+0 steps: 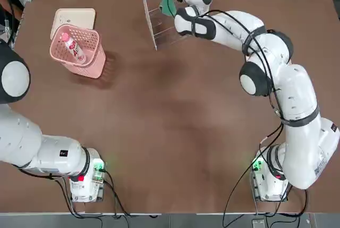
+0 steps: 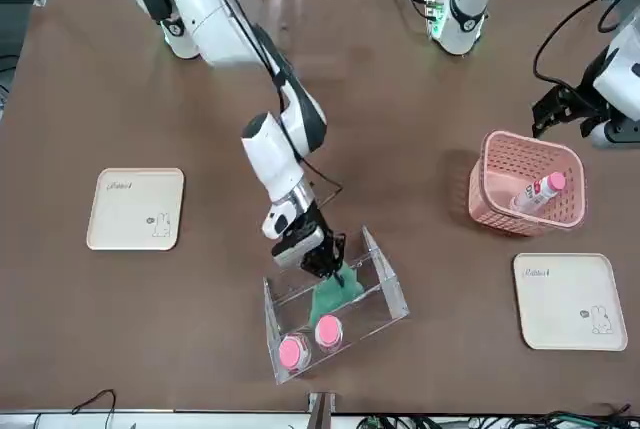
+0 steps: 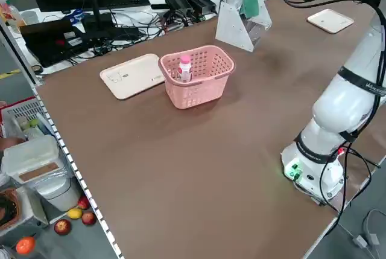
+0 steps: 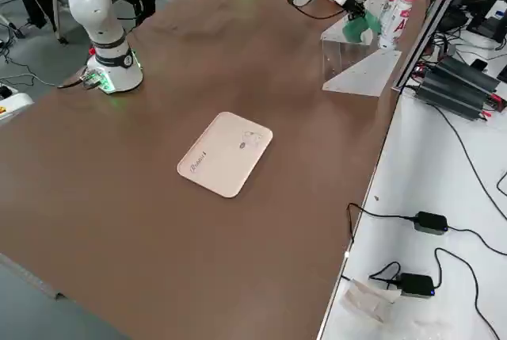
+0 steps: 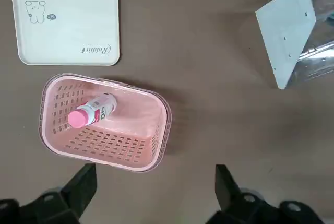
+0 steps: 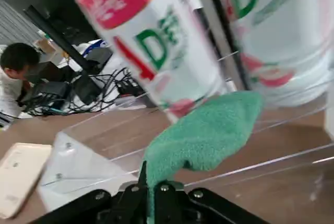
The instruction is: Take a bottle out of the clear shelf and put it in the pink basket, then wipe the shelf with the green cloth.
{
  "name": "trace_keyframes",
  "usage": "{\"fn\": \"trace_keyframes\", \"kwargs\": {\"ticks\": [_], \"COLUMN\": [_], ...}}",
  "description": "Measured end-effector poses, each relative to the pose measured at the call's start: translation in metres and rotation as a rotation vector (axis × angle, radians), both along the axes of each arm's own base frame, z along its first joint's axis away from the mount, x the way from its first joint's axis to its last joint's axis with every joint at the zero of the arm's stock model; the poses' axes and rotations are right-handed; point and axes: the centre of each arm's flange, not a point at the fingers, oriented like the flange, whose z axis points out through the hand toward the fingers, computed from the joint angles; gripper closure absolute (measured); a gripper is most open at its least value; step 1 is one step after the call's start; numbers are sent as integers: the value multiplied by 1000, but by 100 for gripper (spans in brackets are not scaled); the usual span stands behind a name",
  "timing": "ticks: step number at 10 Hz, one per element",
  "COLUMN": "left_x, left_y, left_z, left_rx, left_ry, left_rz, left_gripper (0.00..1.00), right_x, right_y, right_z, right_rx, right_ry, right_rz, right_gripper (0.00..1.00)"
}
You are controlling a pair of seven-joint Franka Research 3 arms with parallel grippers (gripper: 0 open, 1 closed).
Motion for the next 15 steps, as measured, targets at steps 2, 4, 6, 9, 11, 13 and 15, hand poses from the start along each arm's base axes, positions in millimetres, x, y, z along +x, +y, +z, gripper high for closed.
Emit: {"fn": "trace_keyframes", "kwargs": {"ticks": [2, 4, 6, 9, 11, 13, 15], "left_x": [0, 0, 0, 0, 0, 0, 0], "left_y": [0, -1, 0, 0, 0, 0, 0], "left_z": [0, 0, 0, 0, 0, 0, 0], "left_rx": [0, 0, 0, 0, 0, 0, 0], "left_ry": [0, 0, 0, 0, 0, 0, 0], "left_rz": [-1, -1, -1, -1, -1, -1, 0], "left_gripper": [0, 0, 0, 0, 0, 0, 0], "right_x": [16, 23, 26, 31, 32, 18, -2], "right_y": [-25, -40, -48, -62, -67, -47, -18], "right_z": [-3, -11, -14, -22, -26, -29, -32], "right_rx": [-80, -149, -189, -250, -266, -231, -164], "right_ry": [-46, -73, -90, -105, -101, -73, -34], "right_rz": [24, 56, 76, 100, 107, 111, 109], "right_gripper": [96, 96, 96, 96, 96, 96, 96]}}
